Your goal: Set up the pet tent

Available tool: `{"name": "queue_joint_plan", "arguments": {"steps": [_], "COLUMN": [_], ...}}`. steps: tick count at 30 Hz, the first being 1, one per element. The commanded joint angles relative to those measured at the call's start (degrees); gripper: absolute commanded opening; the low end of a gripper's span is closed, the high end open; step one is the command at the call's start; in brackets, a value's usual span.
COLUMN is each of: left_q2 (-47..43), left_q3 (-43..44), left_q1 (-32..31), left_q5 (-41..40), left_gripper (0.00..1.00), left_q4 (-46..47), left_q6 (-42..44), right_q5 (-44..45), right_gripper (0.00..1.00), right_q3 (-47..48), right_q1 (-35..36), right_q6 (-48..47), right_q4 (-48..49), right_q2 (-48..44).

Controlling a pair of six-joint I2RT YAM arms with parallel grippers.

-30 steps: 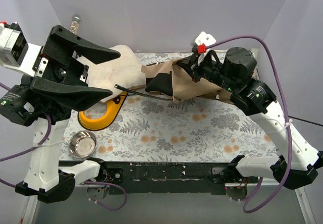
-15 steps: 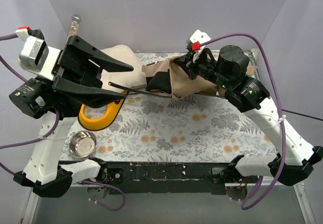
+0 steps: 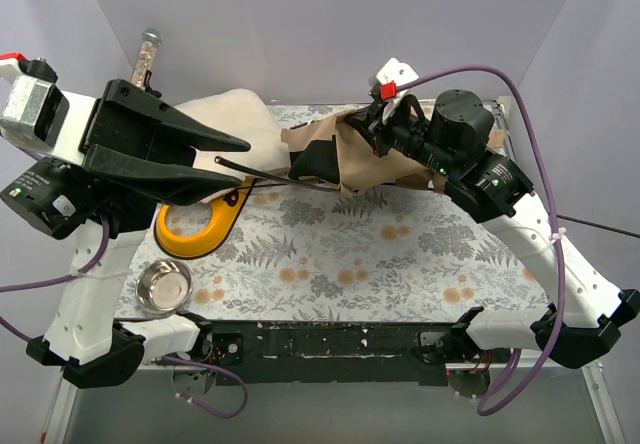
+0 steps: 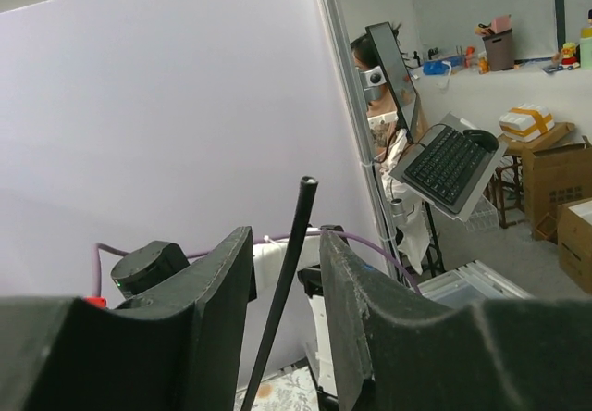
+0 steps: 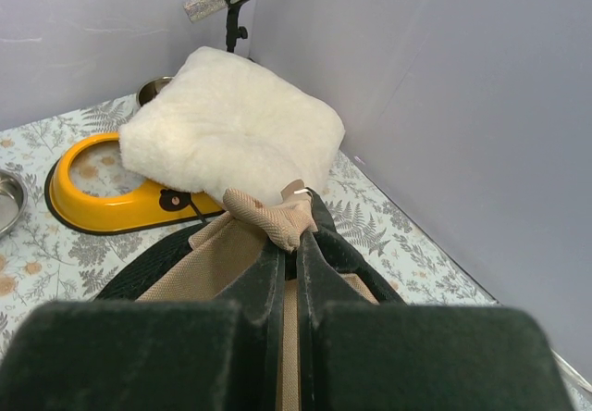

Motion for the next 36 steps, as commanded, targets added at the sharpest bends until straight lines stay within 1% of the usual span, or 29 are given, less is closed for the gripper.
{"name": "queue_joint_plan", "arguments": {"steps": [1, 2, 3, 4, 5, 8, 10, 13, 15, 18, 21, 24, 27, 31, 36], "left_q2": [0.4, 0.5, 0.6, 0.3, 0.2, 0.2, -0.2, -0.4, 0.0, 0.2, 0.3, 0.0, 0.7, -0.6, -1.6], "left_q3": [2.3, 2.3, 2.0, 1.4, 0.9, -0.5, -3.1, -5.5, -6.7, -8.8, -11.1, -14.2, -15.2, -21.0, -28.2], "left_q1": [-0.4, -0.4, -0.4, -0.4, -0.4, -0.4, -0.4, -0.4, -0.4, -0.4, -0.4, -0.4, -0.4, -0.4, -0.9], "left_q5": [-1.9, -2.1, -2.8, -3.7, -4.3, -6.7, -6.9, -6.4, -3.1, 0.6, 4.3, 7.4, 10.3, 11.6, 10.2], "left_gripper": [0.32, 0.23, 0.07, 0.0, 0.0, 0.0, 0.0, 0.0, 0.0, 0.0, 0.0, 0.0, 0.0, 0.0, 0.0], "left_q4": [-1.5, -2.0, -3.1, -4.5, -5.8, -14.5, -18.2, -26.1, -28.2, -34.9, -41.4, -46.1, -54.7, -58.2, -61.1], "left_q6": [0.3, 0.3, 0.3, 0.2, 0.2, -0.6, -0.4, -1.0, -0.8, 0.4, 2.2, 4.8, 9.0, 12.4, 17.4], "right_q5": [0.5, 0.4, 0.0, -0.3, -1.0, -3.4, -5.0, -8.7, -11.8, -15.8, -19.5, -22.2, -23.0, -22.7, -23.0], "right_gripper": [0.01, 0.01, 0.01, 0.01, 0.01, 0.01, 0.01, 0.01, 0.01, 0.01, 0.01, 0.01, 0.01, 0.01, 0.01], "right_q3": [0.2, 0.2, 0.3, 0.3, 0.6, 2.3, 3.2, 3.9, 4.3, 4.5, 5.8, 6.7, 7.7, 8.1, 5.1], "right_q1": [-0.2, -0.2, -0.2, -0.2, -0.2, -0.2, -0.2, -0.2, -0.2, -0.2, -0.2, -0.2, -0.2, -0.2, -0.2], "right_q6": [-0.2, 0.1, 0.1, 0.2, 0.6, 1.5, 2.2, 2.9, 3.0, 1.8, -1.3, -4.3, -7.7, -5.9, -2.7], "right_q4": [5.7, 5.8, 5.8, 5.9, 6.0, 5.8, 5.5, 4.9, 3.9, 1.6, -3.2, -8.2, -12.5, -14.2, -9.8], "right_q2": [-1.4, -1.5, -1.5, -1.6, -1.6, -1.1, -1.1, -1.2, -1.5, -2.0, -2.5, -3.2, -3.8, -4.2, -4.6]}}
